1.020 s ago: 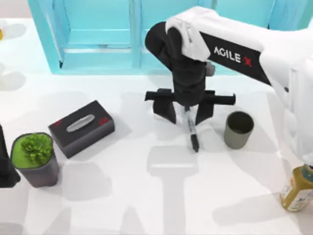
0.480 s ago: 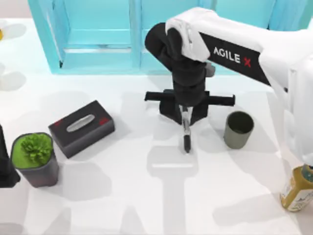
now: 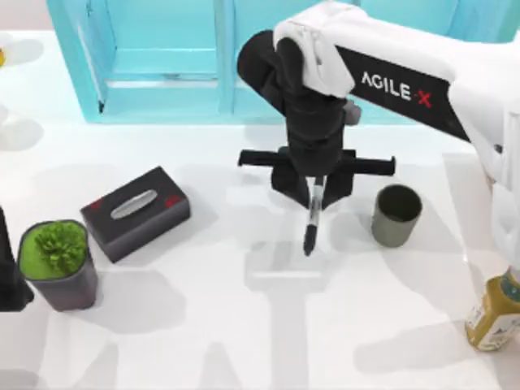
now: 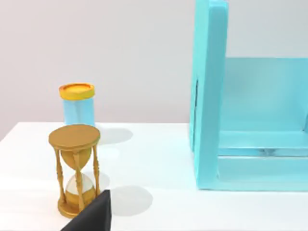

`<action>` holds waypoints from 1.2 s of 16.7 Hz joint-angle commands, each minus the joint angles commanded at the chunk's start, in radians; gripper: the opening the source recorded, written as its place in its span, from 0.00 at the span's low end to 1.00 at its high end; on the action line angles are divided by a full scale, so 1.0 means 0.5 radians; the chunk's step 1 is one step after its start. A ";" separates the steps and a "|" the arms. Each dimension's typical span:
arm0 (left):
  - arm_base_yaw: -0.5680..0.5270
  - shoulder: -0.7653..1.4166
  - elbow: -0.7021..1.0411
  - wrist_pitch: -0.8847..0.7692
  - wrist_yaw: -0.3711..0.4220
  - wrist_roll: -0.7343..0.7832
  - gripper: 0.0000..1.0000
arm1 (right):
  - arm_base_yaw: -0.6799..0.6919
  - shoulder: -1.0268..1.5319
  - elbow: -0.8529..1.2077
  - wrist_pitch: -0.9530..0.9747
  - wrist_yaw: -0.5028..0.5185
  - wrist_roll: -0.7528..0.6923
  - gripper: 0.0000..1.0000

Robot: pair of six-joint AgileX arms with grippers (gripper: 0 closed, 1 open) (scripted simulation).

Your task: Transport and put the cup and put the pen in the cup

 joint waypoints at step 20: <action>0.000 0.000 0.000 0.000 0.000 0.000 1.00 | 0.220 -0.640 -0.493 -0.166 -0.015 0.211 0.00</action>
